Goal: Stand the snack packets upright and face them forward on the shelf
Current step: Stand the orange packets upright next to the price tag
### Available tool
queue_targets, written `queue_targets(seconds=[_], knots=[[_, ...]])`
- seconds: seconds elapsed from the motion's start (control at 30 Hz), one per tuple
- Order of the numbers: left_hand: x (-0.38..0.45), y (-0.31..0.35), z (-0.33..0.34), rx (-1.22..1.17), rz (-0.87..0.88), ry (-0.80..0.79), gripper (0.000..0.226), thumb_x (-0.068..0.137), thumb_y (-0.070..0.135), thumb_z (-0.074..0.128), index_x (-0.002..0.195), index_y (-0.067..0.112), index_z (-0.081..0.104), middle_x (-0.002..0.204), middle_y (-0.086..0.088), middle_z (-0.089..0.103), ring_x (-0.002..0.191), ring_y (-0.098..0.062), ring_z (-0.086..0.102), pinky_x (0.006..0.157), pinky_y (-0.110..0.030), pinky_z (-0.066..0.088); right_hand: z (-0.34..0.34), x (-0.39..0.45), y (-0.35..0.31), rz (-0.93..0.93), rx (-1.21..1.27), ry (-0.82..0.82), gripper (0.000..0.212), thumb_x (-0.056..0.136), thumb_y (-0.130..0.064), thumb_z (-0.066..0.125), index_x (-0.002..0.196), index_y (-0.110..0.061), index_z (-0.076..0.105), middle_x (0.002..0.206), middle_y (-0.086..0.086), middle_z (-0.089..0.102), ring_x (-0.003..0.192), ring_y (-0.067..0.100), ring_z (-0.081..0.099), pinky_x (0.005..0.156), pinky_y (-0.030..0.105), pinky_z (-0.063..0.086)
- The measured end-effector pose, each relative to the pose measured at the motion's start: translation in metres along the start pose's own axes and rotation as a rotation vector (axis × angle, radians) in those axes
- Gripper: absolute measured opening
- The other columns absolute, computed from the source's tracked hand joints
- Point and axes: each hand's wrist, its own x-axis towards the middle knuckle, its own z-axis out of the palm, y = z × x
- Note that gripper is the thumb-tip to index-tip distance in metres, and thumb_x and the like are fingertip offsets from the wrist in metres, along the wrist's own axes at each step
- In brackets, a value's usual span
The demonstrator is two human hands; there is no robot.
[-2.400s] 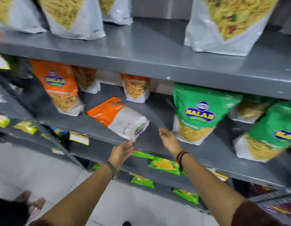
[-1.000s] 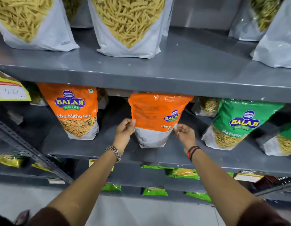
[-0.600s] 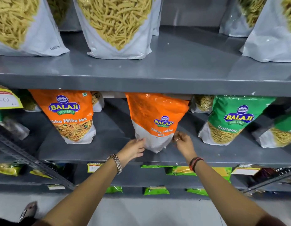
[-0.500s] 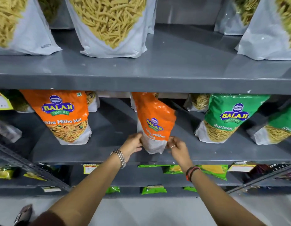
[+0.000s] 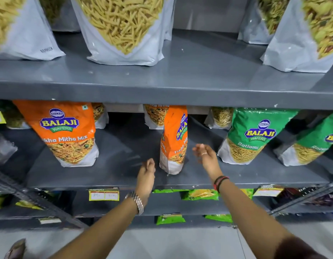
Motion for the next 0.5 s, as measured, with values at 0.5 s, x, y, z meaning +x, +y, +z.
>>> queue_targets(seconds=[0.5], knots=[[-0.006, 0.015, 0.047, -0.203, 0.129, -0.075, 0.051, 0.091, 0.057, 0.018, 0.127, 0.030, 0.044, 0.134, 0.006, 0.049, 0.120, -0.012, 0.047, 0.099, -0.025, 0.038, 0.024, -0.002, -0.034, 0.122, 0.147, -0.111, 0.060, 0.095, -0.047, 0.008, 0.129, -0.018, 0.048, 0.132, -0.001, 0.050, 0.116, 0.012, 0.044, 0.105, 0.034, 0.028]])
